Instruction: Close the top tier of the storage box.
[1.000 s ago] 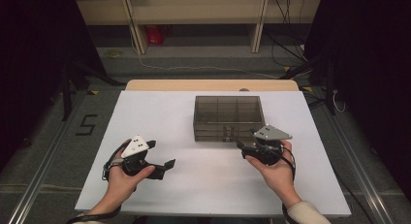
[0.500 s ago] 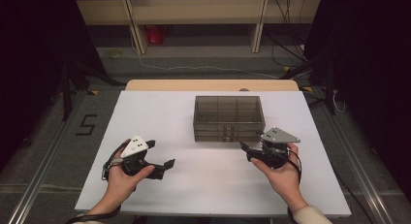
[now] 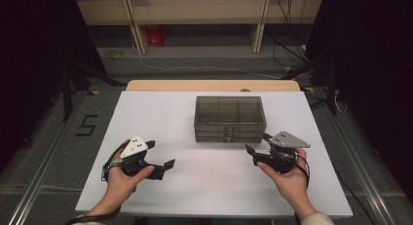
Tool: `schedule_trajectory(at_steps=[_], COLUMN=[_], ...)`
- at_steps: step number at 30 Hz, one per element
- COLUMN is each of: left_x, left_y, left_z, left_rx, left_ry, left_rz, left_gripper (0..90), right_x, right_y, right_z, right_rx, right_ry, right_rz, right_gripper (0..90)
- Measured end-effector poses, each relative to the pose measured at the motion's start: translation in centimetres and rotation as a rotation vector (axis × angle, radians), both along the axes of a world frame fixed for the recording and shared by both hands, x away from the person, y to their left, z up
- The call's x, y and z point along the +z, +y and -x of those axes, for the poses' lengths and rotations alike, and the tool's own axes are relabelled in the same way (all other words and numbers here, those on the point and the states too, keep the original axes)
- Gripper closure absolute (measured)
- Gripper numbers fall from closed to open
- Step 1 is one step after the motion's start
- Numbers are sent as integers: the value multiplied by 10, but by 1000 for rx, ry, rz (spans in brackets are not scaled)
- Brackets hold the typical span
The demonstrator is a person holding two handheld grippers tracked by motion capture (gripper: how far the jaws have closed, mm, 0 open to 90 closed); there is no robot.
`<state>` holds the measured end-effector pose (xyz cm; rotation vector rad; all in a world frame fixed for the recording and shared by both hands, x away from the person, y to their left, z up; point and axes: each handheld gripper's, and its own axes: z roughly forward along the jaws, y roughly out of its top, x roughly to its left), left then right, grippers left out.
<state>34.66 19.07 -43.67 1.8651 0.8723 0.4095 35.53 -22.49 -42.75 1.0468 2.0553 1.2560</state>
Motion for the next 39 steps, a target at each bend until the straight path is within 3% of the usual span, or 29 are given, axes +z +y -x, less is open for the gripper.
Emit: schedule_trajectory(at_steps=[25,39], left_x=[1,1], left_y=[2,2], left_z=[2,3], left_rx=[1,0], left_ry=[0,-1], left_rz=[3,2], left_gripper=[0,0], right_x=[1,2], right_y=[-18,-29], right_z=[21,40], right_rx=[-25,-18], right_ry=[13,19], right_rz=[-41,-60], right_gripper=[168,163])
